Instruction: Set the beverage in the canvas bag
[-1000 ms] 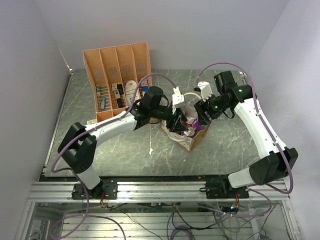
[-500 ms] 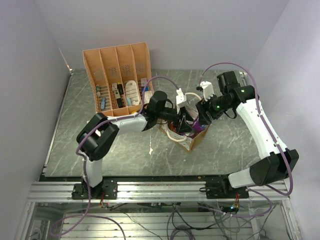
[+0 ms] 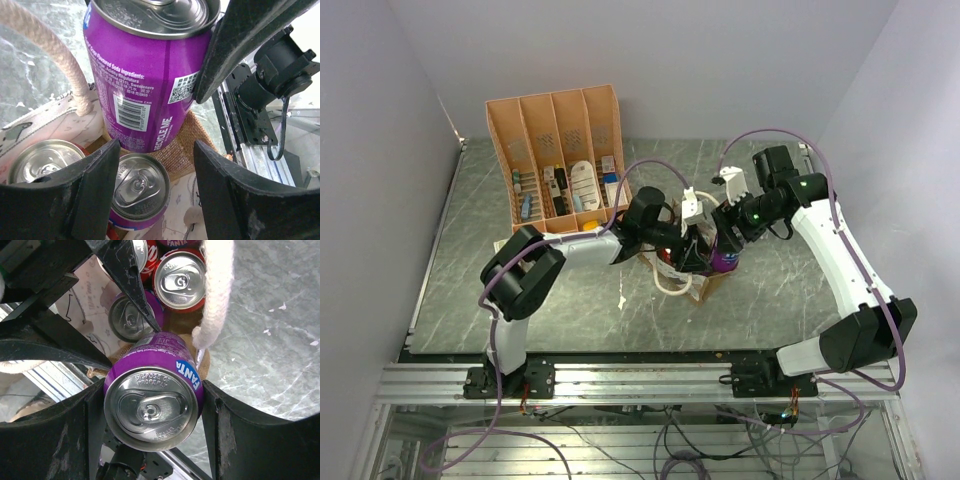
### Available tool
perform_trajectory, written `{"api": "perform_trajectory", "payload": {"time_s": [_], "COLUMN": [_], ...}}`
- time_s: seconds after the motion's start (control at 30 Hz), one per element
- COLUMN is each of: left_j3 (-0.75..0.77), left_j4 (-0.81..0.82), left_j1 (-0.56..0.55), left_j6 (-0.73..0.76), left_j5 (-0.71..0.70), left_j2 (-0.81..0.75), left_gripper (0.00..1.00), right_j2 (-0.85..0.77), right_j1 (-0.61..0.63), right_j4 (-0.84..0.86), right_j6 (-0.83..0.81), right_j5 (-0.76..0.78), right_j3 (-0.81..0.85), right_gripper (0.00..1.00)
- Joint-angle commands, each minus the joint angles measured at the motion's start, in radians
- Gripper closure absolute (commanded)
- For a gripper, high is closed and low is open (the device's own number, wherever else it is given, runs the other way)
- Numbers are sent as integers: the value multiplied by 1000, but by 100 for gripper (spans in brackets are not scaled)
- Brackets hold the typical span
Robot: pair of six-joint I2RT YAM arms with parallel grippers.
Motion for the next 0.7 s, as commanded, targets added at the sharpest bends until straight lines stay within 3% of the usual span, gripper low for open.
{"api": "perform_trajectory", "payload": {"time_s": [0.0,0.37,0.67], "left_j3": [38,125,238], "left_j4": [-13,-375,-884], "left_j1": [-53,-51,-48], "left_j6": [70,333,703], "left_j5": [83,97,106], "left_j2": [18,-54,-110], "left_gripper": [31,27,29], "right_j2": [-32,-33,-36], "right_j1": [-4,0,23], "right_j4": [83,129,169], "right_j6": [9,21,-13], "right_j5": [-2,26,17], "right_j3": [-33,-47,-83], "right_gripper": [99,100,100]}}
